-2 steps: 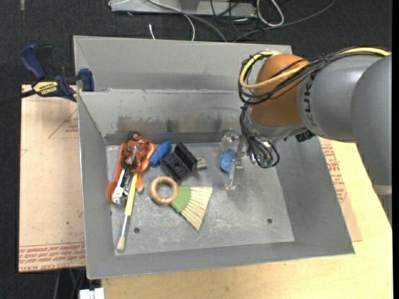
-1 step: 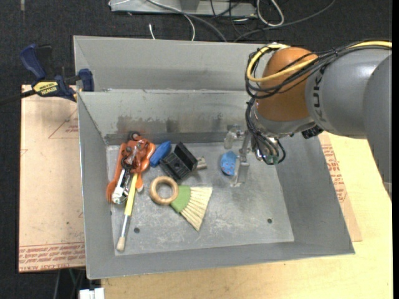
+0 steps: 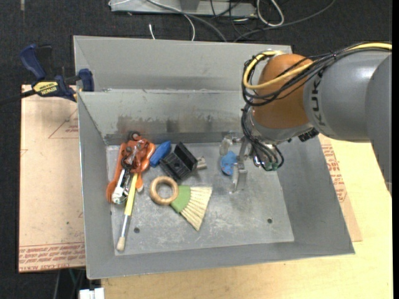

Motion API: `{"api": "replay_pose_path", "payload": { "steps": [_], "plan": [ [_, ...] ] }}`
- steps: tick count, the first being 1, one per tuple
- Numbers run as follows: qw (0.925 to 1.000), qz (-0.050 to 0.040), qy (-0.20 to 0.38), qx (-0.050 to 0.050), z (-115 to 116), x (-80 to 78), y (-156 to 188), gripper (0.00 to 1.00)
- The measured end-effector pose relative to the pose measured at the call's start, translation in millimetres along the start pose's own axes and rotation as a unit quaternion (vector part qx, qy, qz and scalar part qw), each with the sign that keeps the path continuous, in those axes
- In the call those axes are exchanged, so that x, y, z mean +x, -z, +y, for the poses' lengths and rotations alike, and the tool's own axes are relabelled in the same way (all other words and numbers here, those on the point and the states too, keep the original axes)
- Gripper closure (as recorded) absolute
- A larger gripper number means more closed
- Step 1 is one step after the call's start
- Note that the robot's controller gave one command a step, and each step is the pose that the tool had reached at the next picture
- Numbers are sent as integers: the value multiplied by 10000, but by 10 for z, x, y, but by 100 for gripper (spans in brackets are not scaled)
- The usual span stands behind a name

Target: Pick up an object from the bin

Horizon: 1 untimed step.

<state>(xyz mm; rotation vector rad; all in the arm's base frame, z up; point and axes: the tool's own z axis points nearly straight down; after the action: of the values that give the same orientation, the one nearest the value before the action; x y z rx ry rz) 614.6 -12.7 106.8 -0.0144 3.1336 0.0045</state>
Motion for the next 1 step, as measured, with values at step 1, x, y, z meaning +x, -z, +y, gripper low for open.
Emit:
{"api": "replay_pose_path", "payload": {
  "steps": [1],
  "plan": [
    [9980, -36, -635, -8, -147, -80, -389, 0]
  ]
}}
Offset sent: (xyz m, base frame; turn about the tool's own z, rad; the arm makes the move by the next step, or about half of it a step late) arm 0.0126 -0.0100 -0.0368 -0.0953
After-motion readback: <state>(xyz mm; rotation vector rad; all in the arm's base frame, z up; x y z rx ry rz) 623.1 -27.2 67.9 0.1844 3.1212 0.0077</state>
